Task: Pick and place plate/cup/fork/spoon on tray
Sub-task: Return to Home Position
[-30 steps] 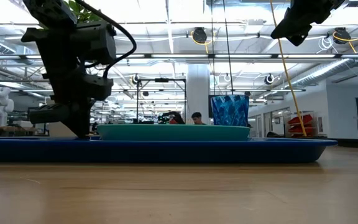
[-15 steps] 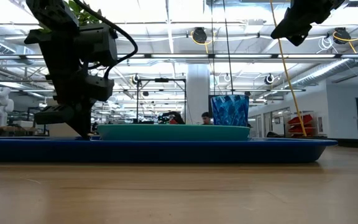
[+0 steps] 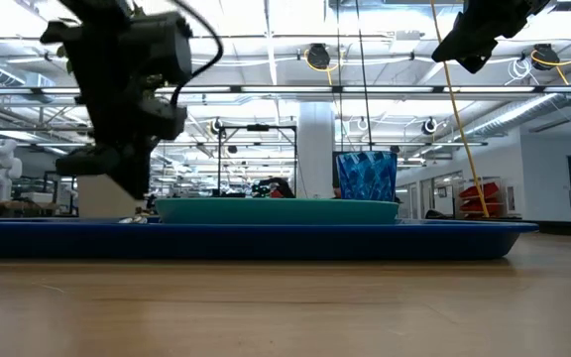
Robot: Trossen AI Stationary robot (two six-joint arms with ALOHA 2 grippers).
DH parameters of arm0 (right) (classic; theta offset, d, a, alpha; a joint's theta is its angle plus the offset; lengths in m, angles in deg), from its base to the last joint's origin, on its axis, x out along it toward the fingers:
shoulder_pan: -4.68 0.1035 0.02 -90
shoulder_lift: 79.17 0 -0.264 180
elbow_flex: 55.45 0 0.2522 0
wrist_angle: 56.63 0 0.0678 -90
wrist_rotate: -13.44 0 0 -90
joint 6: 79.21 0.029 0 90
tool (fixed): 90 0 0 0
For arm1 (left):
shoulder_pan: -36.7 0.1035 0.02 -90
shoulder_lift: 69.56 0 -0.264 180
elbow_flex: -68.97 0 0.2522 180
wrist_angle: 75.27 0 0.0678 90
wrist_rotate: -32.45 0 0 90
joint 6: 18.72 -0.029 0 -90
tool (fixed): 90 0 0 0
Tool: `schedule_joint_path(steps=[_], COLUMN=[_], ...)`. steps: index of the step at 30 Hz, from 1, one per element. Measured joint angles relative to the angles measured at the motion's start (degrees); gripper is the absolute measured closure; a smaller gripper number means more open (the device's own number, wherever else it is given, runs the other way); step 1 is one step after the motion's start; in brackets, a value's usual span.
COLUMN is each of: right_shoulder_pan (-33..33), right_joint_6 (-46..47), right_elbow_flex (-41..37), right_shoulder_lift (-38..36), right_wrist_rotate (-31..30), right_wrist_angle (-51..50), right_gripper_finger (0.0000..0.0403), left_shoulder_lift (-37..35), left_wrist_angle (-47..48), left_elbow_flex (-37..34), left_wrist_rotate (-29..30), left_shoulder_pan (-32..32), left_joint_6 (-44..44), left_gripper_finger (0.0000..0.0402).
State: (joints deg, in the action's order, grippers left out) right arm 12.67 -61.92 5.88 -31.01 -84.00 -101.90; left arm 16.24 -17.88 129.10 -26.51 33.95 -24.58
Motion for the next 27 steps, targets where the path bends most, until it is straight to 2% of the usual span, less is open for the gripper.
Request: schedule_joint_path(steps=[7,11,18,21,25,27], right_shoulder_pan=[0.01,0.01,0.01,0.01,-0.01,0.0], right_joint_6=[-0.26,-1.52,-4.52,-4.58,-5.02,-5.55], right_elbow_flex=[0.0,0.0,-0.02,-0.02,-0.02,-0.02], right_shoulder_lift=[0.0,0.01,-0.77,-2.32,-6.1,-8.31], right_wrist_rotate=[0.0,-0.02,-0.27,-3.65,-7.75,-9.03], right_wrist_angle=[-0.05,-0.76,-1.12,-0.93,-0.65,-0.34], right_gripper_finger=[0.0403,0.0403,0.0403,0.0403,0.0403,0.0403], left_shoulder_lift=[-0.02,-3.26,-17.89,-24.74,-32.43,-35.16], left_wrist_angle=[6.39,5.81,-2.53,-7.33,-11.89,-12.91], left_elbow_flex=[8.29,11.19,10.7,9.5,6.91,5.42], left_wrist_rotate=[0.55,0.56,0.51,0.49,0.06,0.07], left_shoulder_pan=[-2.89,-4.61,-7.8,-9.74,-12.31,-13.06], left_joint_6=[4.6,5.61,6.71,6.9,5.98,5.96], left_gripper_finger=[0.032,0.0321,0.0321,0.0327,0.0382,0.0393])
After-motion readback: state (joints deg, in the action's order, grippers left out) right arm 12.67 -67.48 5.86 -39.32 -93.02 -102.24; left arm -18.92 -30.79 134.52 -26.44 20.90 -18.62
